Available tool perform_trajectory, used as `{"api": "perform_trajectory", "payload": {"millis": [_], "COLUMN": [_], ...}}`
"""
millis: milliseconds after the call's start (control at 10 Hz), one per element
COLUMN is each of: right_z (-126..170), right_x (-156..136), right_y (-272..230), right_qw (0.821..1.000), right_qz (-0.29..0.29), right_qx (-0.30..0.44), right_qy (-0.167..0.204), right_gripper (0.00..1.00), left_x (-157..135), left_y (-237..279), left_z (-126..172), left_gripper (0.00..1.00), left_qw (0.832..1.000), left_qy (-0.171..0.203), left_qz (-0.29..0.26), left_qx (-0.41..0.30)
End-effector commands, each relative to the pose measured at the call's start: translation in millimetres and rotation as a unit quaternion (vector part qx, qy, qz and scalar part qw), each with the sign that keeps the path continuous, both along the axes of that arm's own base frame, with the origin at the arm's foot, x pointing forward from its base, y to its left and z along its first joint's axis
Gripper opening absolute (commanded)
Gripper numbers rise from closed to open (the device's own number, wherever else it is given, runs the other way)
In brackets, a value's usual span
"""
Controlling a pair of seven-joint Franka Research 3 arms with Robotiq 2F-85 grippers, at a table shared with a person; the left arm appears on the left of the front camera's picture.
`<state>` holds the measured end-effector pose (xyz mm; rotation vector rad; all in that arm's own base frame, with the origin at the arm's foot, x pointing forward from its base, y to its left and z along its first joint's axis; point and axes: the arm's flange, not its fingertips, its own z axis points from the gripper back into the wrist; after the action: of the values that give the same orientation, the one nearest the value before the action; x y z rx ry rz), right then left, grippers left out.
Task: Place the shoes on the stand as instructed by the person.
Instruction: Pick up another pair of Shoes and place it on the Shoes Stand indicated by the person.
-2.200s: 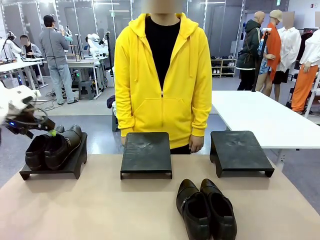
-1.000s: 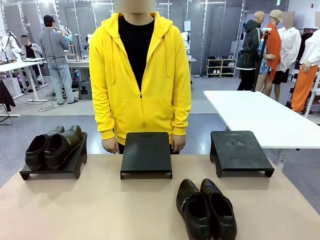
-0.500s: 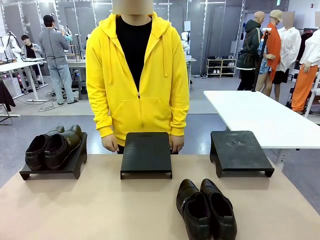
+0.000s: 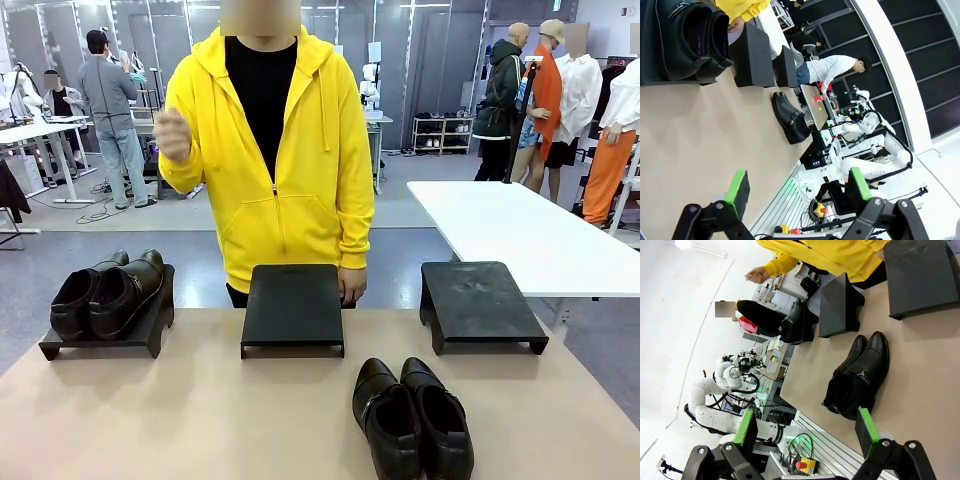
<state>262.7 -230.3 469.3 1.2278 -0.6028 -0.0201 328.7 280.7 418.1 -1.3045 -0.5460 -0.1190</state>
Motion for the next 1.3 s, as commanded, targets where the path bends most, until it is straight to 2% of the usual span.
{"api": "perform_trajectory", "payload": {"millis": [0,1100,1200], "right_z": [1.3,0.0,16.9], "right_x": [-1.1,0.0,1.1], "right_y": [0.0,0.0,17.4], "right_qw": [1.000,1.000,0.999], "right_qz": [0.001,0.000,0.016], "right_qx": [0.003,0.000,-0.038], "right_qy": [-0.008,0.000,0.011], "right_gripper": [1.00,1.00,1.00], "left_x": [-4.3,-4.3,-4.3], "left_y": [-3.4,-3.4,-3.4], "left_z": [1.8,1.8,1.8], "left_gripper": [1.00,1.00,1.00], "left_qw": [1.000,1.000,1.000], "left_qy": [-0.003,-0.003,-0.003], "left_qz": [-0.004,-0.004,-0.004], "left_qx": [0.000,0.000,0.000]}}
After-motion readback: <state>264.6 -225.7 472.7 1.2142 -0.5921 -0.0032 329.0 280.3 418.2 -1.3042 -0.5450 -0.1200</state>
